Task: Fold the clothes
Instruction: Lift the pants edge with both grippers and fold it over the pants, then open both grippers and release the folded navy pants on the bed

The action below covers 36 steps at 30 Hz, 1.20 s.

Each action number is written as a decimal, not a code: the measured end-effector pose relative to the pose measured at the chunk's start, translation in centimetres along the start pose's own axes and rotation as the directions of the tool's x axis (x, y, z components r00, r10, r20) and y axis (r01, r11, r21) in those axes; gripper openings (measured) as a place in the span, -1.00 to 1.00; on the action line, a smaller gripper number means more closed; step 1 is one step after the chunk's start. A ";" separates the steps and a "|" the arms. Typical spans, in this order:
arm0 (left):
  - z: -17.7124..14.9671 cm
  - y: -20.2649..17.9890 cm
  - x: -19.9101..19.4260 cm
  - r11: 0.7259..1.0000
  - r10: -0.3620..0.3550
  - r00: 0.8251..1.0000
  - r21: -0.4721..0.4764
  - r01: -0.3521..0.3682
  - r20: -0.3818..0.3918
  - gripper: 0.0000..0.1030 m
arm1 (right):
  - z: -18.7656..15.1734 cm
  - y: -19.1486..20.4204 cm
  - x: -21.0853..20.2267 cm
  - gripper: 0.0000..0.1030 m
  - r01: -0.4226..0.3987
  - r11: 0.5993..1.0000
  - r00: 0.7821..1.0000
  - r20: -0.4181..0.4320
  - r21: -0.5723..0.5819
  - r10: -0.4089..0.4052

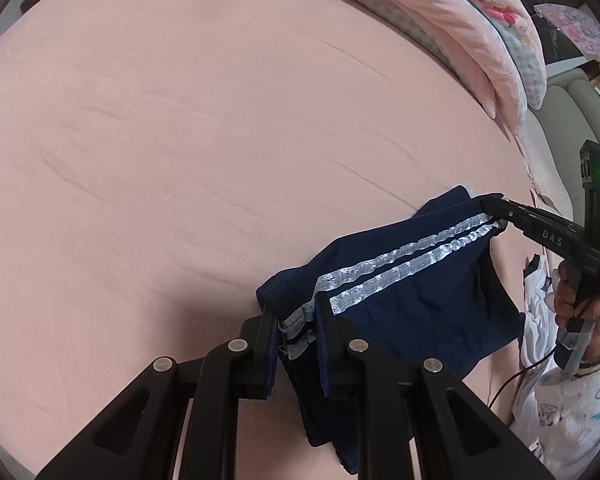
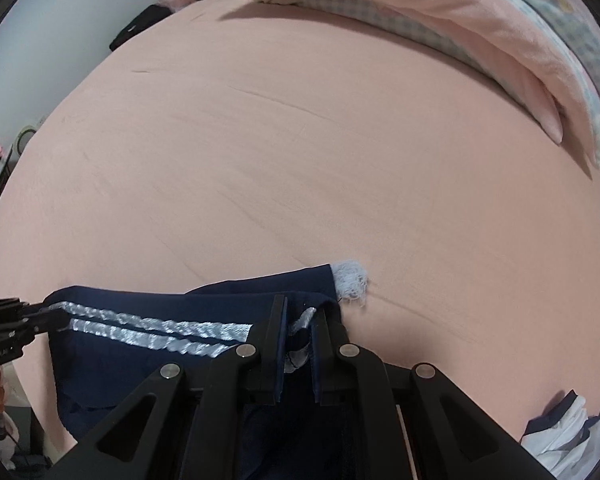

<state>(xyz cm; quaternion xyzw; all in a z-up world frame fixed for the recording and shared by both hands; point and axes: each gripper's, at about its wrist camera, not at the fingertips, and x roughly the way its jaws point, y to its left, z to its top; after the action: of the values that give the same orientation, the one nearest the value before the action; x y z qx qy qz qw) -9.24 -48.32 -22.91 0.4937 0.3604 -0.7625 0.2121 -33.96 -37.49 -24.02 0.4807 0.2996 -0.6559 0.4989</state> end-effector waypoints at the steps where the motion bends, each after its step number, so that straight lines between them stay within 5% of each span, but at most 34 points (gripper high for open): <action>1: 0.0 0.1 0.1 1.000 -0.002 1.000 -0.004 0.002 -0.001 -0.73 | 0.1 -0.1 0.2 -0.84 -0.005 1.000 1.000 -0.002 0.005 0.005; 16: -0.3 -0.5 0.6 0.999 0.024 1.000 0.028 -0.024 -0.008 -0.72 | 0.9 -0.3 0.8 -0.83 -0.009 1.000 1.000 -0.027 -0.021 0.009; 17: -0.3 -0.6 0.5 0.999 0.028 1.000 0.038 -0.028 -0.010 -0.72 | 0.9 0.0 0.6 -0.77 -0.004 0.999 0.999 -0.032 -0.034 0.003; 18: -0.3 -0.6 0.4 0.998 0.033 0.999 0.048 -0.032 -0.012 -0.70 | 0.8 0.3 0.4 -0.48 0.011 0.999 0.999 -0.038 -0.048 -0.012; 21: -0.3 -0.6 -0.3 0.999 0.016 1.000 0.029 -0.016 -0.002 -0.24 | 0.8 0.9 -0.2 0.33 0.042 0.998 0.998 -0.044 -0.056 -0.044; 23: -0.4 -0.5 -0.9 1.000 0.005 1.000 0.006 -0.005 0.014 0.52 | 0.6 1.2 -0.8 0.34 0.047 0.998 0.998 -0.040 -0.050 -0.049; 36: -1.7 -2.0 -4.8 0.998 0.066 0.992 0.011 -0.068 0.105 0.54 | -1.8 1.5 -5.6 0.38 0.101 0.994 0.995 -0.015 -0.045 -0.102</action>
<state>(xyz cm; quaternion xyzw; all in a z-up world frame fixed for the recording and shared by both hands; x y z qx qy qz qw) -7.52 -45.90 -18.34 0.4663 0.3265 -0.7824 0.2526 -31.75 -34.32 -19.36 0.4592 0.3422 -0.6695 0.4730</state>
